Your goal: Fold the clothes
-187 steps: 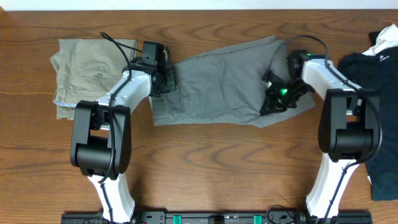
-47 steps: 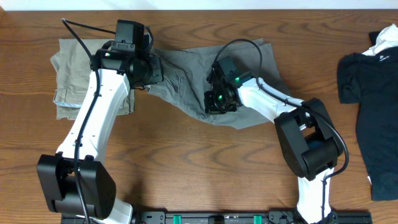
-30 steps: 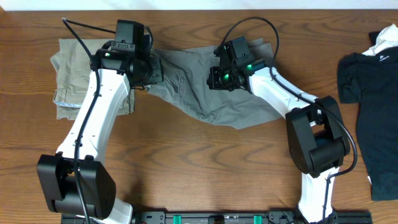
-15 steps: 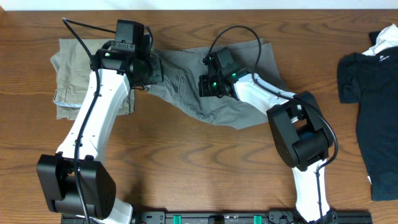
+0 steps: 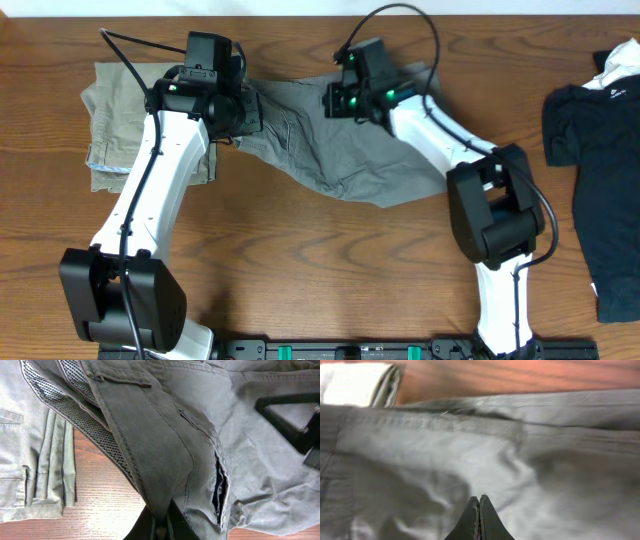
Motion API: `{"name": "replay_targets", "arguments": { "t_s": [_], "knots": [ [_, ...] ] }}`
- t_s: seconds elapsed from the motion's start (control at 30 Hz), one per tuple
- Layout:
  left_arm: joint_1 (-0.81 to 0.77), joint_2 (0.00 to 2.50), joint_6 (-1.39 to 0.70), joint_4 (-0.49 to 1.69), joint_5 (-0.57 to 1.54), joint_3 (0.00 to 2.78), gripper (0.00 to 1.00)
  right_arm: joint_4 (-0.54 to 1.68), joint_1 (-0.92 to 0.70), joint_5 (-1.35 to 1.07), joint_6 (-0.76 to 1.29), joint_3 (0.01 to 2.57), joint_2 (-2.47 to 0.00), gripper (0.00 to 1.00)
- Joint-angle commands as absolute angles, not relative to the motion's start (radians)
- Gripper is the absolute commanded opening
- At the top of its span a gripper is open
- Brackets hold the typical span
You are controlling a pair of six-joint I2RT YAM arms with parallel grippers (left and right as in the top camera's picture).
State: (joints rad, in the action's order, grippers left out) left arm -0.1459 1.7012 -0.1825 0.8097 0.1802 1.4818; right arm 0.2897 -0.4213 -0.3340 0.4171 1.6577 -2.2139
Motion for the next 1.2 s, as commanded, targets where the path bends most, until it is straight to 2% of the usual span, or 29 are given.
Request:
{"name": "replay_targets", "arguments": {
  "t_s": [0.0, 0.4, 0.63, 0.83, 1.0, 1.17],
  "knots": [
    [-0.143, 1.676, -0.176, 0.807, 0.175, 1.506, 0.06, 0.289, -0.421, -0.27, 0.384, 1.664, -2.216, 0.01],
    [-0.144, 1.675, -0.176, 0.806, 0.175, 1.506, 0.06, 0.176, -0.464, -0.176, 0.343, 1.664, -2.324, 0.01],
    [-0.144, 1.675, -0.176, 0.806, 0.175, 1.506, 0.06, 0.033, -0.489, -0.176, 0.343, 1.664, -2.442, 0.01],
    [-0.144, 1.668, -0.149, 0.806, 0.175, 1.507, 0.06, 0.036, -0.484, -0.192, 0.332, 1.671, -2.414, 0.01],
    [-0.144, 1.651, -0.13, 0.806, 0.175, 1.531, 0.06, 0.106, -0.457, -0.19, 0.312, 1.671, -2.293, 0.02],
    [-0.144, 1.642, -0.104, 0.81, 0.176, 1.537, 0.06, 0.381, -0.416, -0.119, 0.286, 1.671, -2.135, 0.05]
  ]
}}
